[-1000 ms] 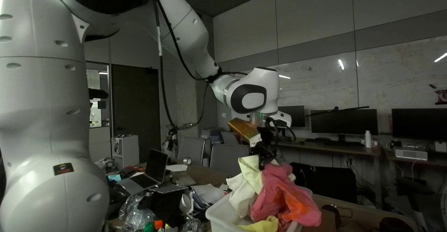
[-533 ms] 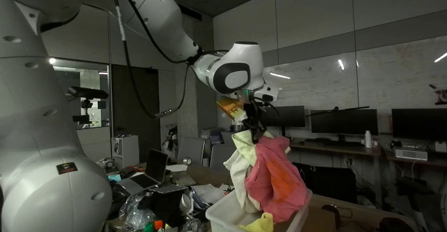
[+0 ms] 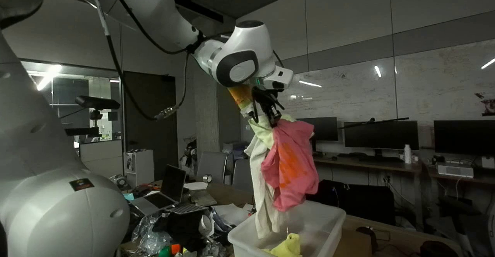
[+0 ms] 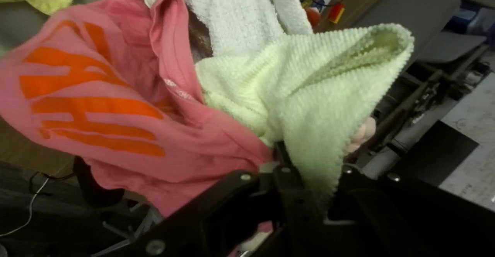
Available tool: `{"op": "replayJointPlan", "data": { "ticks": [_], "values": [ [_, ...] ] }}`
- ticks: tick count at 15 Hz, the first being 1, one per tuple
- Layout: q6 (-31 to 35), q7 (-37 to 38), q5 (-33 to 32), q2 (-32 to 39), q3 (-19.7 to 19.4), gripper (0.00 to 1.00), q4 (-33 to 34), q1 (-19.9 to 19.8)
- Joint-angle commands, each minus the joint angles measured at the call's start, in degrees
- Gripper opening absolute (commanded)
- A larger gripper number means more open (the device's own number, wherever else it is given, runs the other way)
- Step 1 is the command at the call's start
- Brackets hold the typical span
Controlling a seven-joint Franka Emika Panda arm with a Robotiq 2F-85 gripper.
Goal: Remove the towels from the basket.
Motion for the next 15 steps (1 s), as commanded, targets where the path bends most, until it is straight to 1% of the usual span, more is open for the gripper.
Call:
{"op": "replayJointPlan", "data": {
  "ticks": [1, 3, 5, 8, 12, 15],
  "values": [
    [4.0, 5.6, 2.1, -4.5, 2.3, 0.04, -0.5, 1.7],
    [3.3, 7.7, 1.5, -5.1, 3.3, 0.04, 0.3, 2.1],
    [0.6, 8.2, 0.4, -4.9, 4.3, 0.04, 1.1, 3.0],
    [-10.1, 5.6, 1.0, -3.3, 4.3, 0.04, 3.1, 7.0],
    [-20.0, 3.6, 3.4, 1.4, 5.5, 0.04, 5.6, 12.1],
    [-27.4, 1.5, 4.1, 6.5, 6.5, 0.04, 8.9, 14.3]
  ]
}}
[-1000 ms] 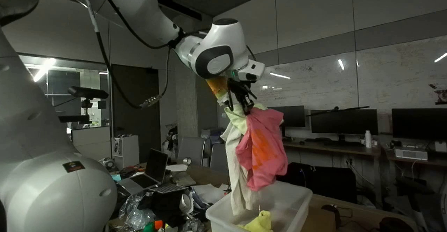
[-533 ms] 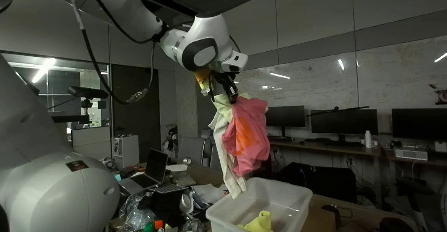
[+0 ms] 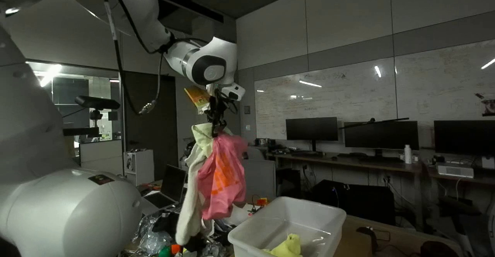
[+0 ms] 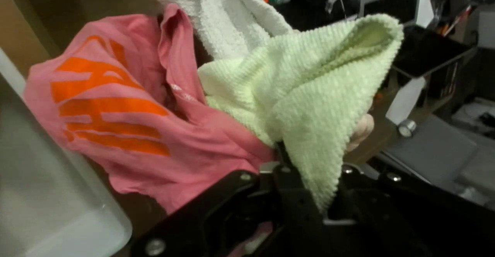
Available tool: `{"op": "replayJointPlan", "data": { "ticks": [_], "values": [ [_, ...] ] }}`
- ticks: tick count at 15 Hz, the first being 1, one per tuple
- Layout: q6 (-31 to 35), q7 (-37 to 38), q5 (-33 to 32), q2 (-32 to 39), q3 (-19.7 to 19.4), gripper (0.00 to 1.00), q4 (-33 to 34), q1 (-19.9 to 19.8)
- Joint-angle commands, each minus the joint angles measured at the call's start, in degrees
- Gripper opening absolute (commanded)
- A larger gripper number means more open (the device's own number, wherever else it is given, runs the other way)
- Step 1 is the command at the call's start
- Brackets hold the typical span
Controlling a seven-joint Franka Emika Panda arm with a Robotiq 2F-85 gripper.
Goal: Remove the towels from the basket.
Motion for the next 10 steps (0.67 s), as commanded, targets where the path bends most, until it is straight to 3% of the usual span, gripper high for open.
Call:
{"op": "replayJointPlan", "data": {
  "ticks": [1, 4, 9, 10],
  "values": [
    [-8.8, -4.1, 2.3, 7.7, 1.2, 0.04, 7.3, 2.0],
    [-15.7, -5.7, 0.1, 13.7, 3.1, 0.04, 11.9, 1.8],
    [-15.0, -5.4, -4.3, 19.7, 5.7, 0.04, 15.9, 0.7],
    [-14.2, -5.3, -5.9, 20.4, 5.9, 0.41, 16.1, 0.6]
  ]
}}
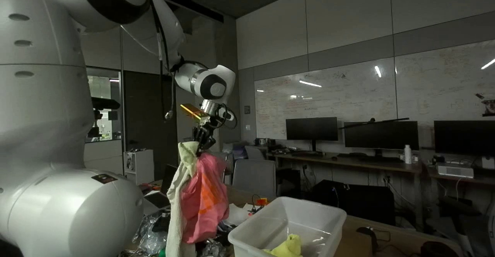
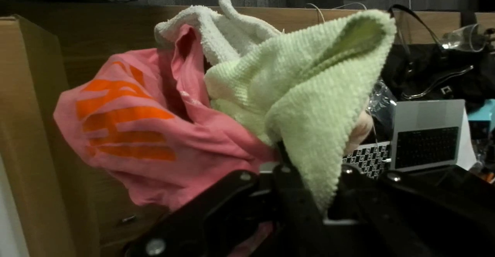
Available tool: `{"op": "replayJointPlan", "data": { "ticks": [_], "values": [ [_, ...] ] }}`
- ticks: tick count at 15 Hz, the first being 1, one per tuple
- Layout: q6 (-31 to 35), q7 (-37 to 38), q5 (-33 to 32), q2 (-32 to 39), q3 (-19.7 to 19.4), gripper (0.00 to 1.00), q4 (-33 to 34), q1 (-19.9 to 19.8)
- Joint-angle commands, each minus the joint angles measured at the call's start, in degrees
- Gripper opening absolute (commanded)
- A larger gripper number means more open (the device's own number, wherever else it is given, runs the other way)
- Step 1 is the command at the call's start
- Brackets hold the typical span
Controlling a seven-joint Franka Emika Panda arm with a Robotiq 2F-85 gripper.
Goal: Remove the towels from the basket.
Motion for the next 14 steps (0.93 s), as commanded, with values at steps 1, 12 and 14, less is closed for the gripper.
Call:
{"op": "replayJointPlan", "data": {
  "ticks": [1, 12, 14],
  "values": [
    [-0.1, -0.3, -4.7, 3.1, 1.4, 0.41, 4.1, -1.6],
    [2.8, 4.1, -23.4, 5.4, -3.8, 1.0, 0.4, -10.2],
    [3.4, 3.4, -24.1, 6.2, -5.7, 1.0, -0.5, -12.2]
  ]
}}
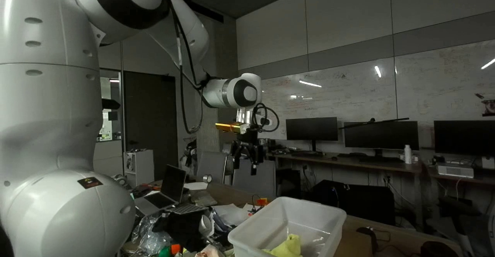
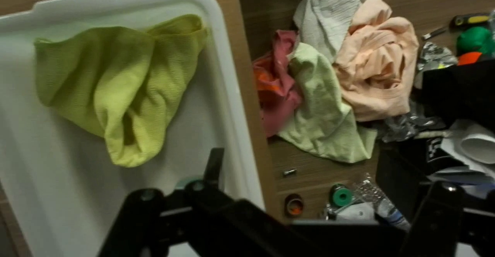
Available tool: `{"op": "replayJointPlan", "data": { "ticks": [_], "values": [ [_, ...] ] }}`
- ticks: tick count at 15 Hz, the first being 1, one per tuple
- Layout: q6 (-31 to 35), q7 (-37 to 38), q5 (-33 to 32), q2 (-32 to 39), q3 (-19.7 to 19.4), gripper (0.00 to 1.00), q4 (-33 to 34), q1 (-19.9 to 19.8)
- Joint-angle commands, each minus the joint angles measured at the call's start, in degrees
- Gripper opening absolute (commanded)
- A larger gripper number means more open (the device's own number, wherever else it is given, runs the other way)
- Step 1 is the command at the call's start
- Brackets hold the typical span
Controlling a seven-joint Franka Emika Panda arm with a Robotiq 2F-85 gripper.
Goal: Remove the towels from the basket.
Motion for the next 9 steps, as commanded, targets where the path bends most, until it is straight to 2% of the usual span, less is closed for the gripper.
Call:
{"op": "replayJointPlan", "data": {
  "ticks": [1, 5, 9],
  "values": [
    [2.5, 0.2, -1.9, 1.3, -2.6, 1.0, -1.5, -3.0],
    [4.7, -3.3, -1.6, 4.1, -5.4, 1.0, -2.8, -5.7],
    [9.8, -8.0, -1.4, 7.9, -6.7, 1.0, -3.4, -7.1]
  ]
}}
